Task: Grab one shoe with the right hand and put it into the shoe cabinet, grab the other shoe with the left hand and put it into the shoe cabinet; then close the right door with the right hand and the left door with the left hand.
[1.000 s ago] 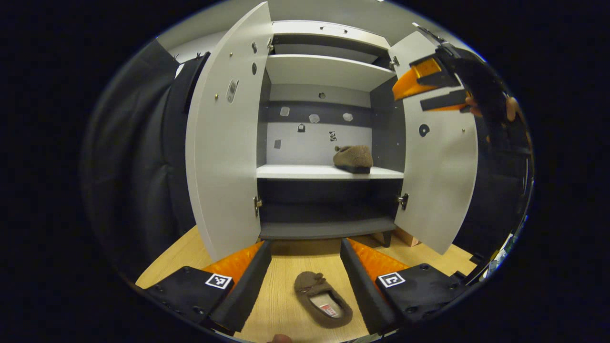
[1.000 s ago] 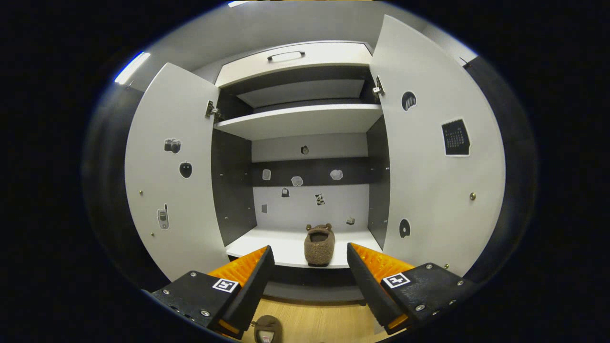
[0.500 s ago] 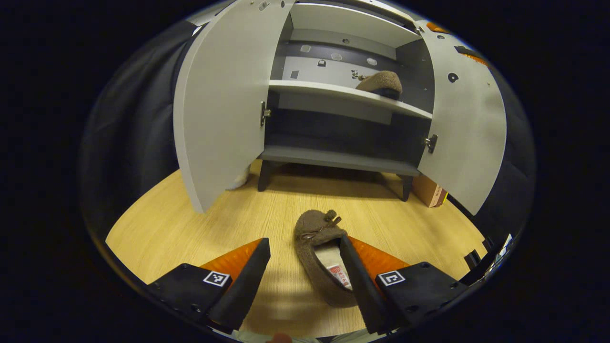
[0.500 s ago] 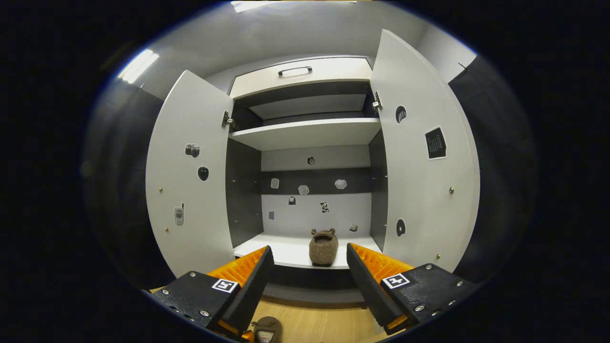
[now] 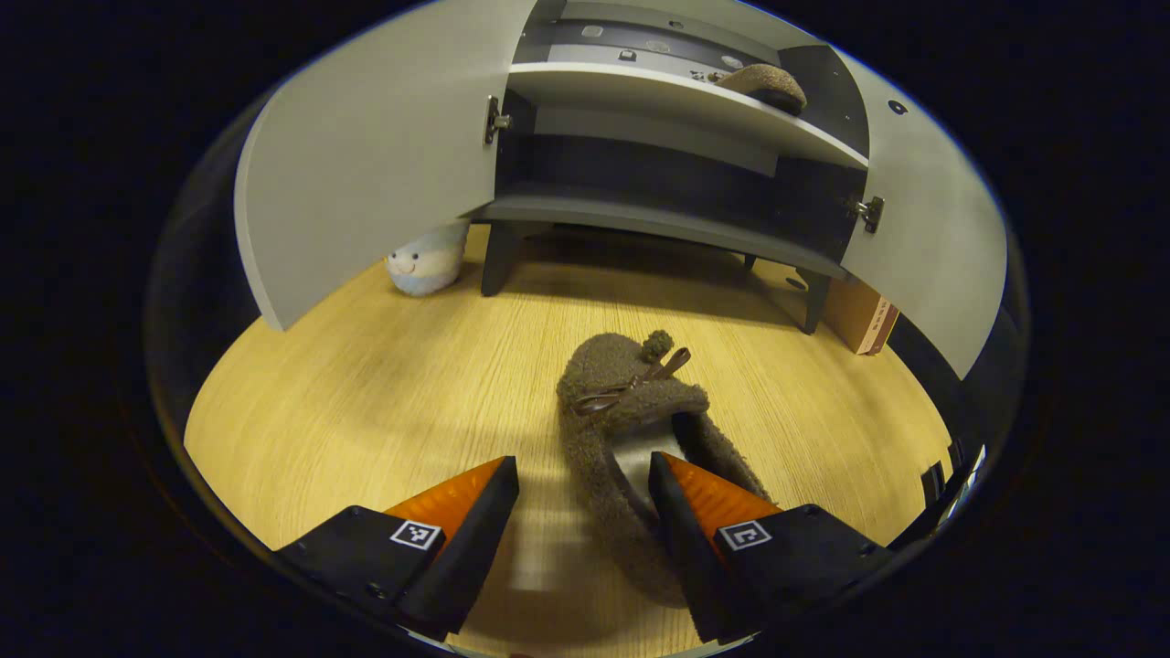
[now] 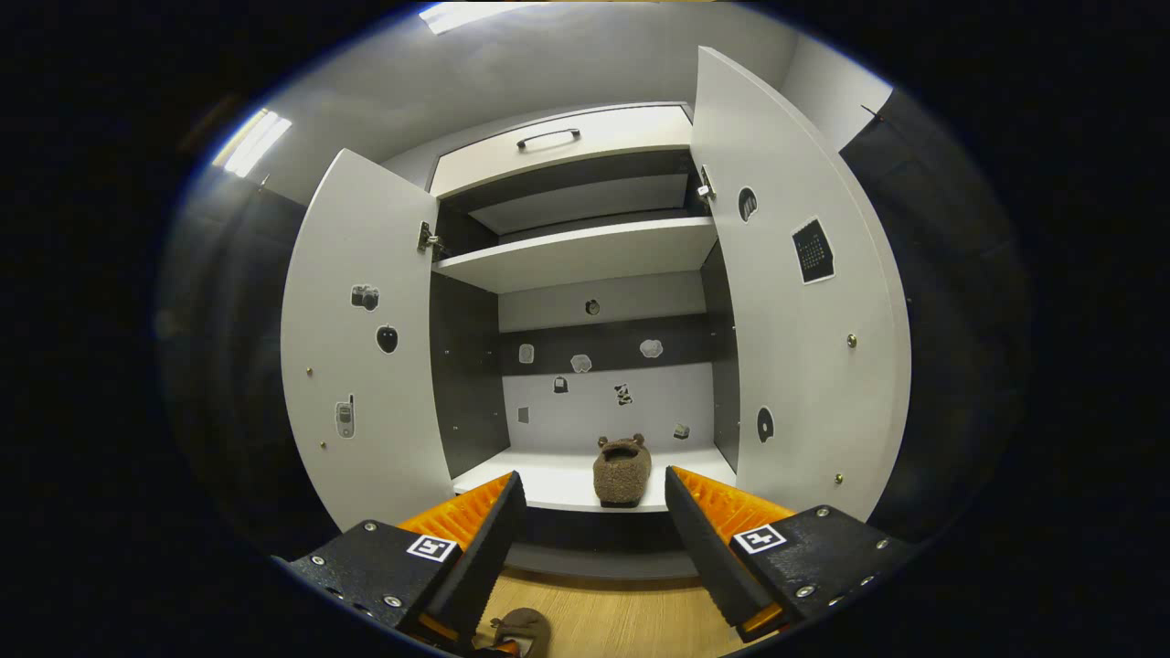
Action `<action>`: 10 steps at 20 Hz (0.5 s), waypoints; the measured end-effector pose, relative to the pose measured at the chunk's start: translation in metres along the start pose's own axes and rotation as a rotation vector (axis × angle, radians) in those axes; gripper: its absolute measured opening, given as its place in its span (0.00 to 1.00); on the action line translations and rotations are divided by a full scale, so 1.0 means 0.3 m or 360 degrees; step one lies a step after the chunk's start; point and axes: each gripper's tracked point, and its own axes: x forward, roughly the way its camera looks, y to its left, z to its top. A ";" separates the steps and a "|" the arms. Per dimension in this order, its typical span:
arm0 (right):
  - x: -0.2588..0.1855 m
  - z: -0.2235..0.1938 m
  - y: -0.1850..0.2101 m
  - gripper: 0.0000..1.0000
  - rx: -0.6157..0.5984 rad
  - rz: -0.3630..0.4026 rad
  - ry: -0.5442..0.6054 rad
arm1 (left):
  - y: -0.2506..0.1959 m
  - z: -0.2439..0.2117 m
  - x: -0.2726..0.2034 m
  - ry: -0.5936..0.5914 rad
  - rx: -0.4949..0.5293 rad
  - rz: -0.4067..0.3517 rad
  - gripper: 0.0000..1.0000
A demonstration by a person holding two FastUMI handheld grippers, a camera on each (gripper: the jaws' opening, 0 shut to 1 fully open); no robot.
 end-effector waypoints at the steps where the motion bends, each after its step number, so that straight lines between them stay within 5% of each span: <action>1: 0.000 0.000 -0.006 0.94 0.0012 0.0000 0.0002 | -0.009 0.003 0.005 0.0002 -0.0020 -0.0012 0.93; 4: 0.004 -0.009 -0.022 0.94 0.0030 0.0001 0.0010 | -0.054 0.019 0.027 0.0051 0.0077 -0.0116 0.64; 7: 0.004 -0.017 -0.033 0.94 0.0038 0.0001 0.0011 | -0.016 0.057 0.022 0.0117 0.0209 0.0009 0.33; 8: 0.003 -0.019 -0.035 0.93 0.0040 0.0000 0.0010 | -0.039 0.084 0.024 0.0128 0.0180 -0.0047 0.08; 10: -0.001 -0.021 -0.039 0.92 0.0045 0.0004 0.0006 | -0.088 0.146 -0.002 0.0134 0.0141 -0.0109 0.07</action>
